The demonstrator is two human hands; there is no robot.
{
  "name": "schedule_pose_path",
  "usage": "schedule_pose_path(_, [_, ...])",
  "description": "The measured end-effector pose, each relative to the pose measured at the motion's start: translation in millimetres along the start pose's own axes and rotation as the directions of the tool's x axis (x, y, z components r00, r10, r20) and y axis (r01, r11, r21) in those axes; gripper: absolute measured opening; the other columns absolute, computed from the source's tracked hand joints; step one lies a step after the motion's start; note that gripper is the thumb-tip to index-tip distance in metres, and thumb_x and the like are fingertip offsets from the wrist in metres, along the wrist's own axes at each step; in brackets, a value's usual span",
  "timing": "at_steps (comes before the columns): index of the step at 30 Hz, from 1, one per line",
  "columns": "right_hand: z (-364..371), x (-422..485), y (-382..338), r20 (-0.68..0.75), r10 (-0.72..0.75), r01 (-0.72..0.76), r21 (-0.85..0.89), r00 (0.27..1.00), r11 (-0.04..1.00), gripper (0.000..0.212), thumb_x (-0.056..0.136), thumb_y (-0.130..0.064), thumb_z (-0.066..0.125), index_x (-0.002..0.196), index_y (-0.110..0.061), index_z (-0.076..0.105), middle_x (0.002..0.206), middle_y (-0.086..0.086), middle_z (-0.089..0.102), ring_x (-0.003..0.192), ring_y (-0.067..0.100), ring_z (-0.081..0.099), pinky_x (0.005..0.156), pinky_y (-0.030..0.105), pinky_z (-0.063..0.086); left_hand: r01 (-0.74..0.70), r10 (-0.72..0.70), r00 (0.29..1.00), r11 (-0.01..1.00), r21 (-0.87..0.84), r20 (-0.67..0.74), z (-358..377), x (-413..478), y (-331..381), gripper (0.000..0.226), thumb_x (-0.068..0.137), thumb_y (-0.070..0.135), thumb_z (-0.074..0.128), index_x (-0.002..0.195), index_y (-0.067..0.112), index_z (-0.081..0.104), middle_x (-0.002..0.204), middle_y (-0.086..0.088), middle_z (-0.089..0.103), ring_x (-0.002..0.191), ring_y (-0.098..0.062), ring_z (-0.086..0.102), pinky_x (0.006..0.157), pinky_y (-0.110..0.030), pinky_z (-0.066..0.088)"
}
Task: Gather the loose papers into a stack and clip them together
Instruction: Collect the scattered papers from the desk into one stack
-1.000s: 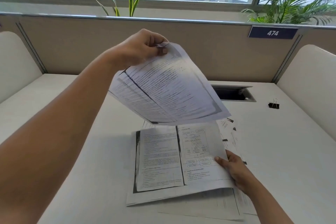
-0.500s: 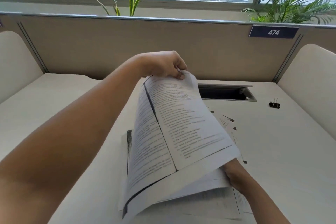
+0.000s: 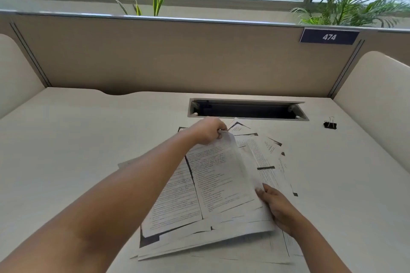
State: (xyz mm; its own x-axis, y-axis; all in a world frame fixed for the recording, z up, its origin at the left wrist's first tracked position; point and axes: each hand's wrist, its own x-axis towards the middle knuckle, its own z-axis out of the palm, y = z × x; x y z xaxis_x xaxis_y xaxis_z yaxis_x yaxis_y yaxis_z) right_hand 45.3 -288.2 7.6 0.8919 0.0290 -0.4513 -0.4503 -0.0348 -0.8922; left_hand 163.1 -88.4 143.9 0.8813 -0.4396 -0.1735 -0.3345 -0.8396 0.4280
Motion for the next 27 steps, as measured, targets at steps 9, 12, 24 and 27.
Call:
schedule_pose_path(9, [9.2,-5.8,-13.2,0.047,0.037,-0.035,-0.038,0.998,0.999,0.034,0.093,-0.048,0.041,0.102,-0.024,0.063,0.103,0.001,0.070,0.099,0.021,0.066,0.088,0.036,0.053,0.027,-0.030,0.999,0.991,-0.132,-0.019,29.1,2.8,-0.6,0.032,0.093,0.005,0.046,0.122,0.010,0.059,0.123,-0.012,0.060,0.109,-0.027,0.056,0.086,-0.028,0.042])
schedule_pose_path(12, [9.8,-3.9,-8.8,0.046,-0.013,0.018,-0.101,0.999,0.995,0.027,0.091,-0.028,0.054,0.112,-0.013,0.061,0.106,0.006,0.070,0.098,0.025,0.067,0.092,0.043,0.052,0.034,-0.041,0.999,0.985,-0.170,-0.034,35.0,2.1,0.3,0.031,0.093,0.005,0.046,0.121,0.012,0.058,0.124,-0.011,0.059,0.110,-0.026,0.056,0.087,-0.029,0.044])
schedule_pose_path(24, [-9.8,-2.9,2.1,0.007,-0.144,0.138,0.239,0.990,0.961,0.072,0.047,-0.039,0.087,0.110,-0.015,0.062,0.101,0.008,0.074,0.090,0.027,0.071,0.070,0.033,0.059,0.204,-0.406,0.859,0.829,-0.520,-0.310,27.5,-26.7,-77.2,0.051,0.085,0.020,0.064,0.133,0.022,0.044,0.144,-0.004,0.041,0.131,-0.026,0.039,0.109,-0.043,0.031])
schedule_pose_path(27, [-13.6,-6.1,-0.3,-0.015,-0.159,0.155,0.321,0.987,0.934,0.049,0.069,-0.023,0.072,0.115,-0.014,0.061,0.105,0.008,0.073,0.092,0.025,0.070,0.073,0.034,0.059,0.256,-0.512,0.799,0.765,-0.591,-0.316,30.5,-46.3,-107.6,0.071,0.082,0.022,0.068,0.141,0.025,0.029,0.151,-0.006,0.030,0.136,-0.030,0.033,0.111,-0.052,0.027])
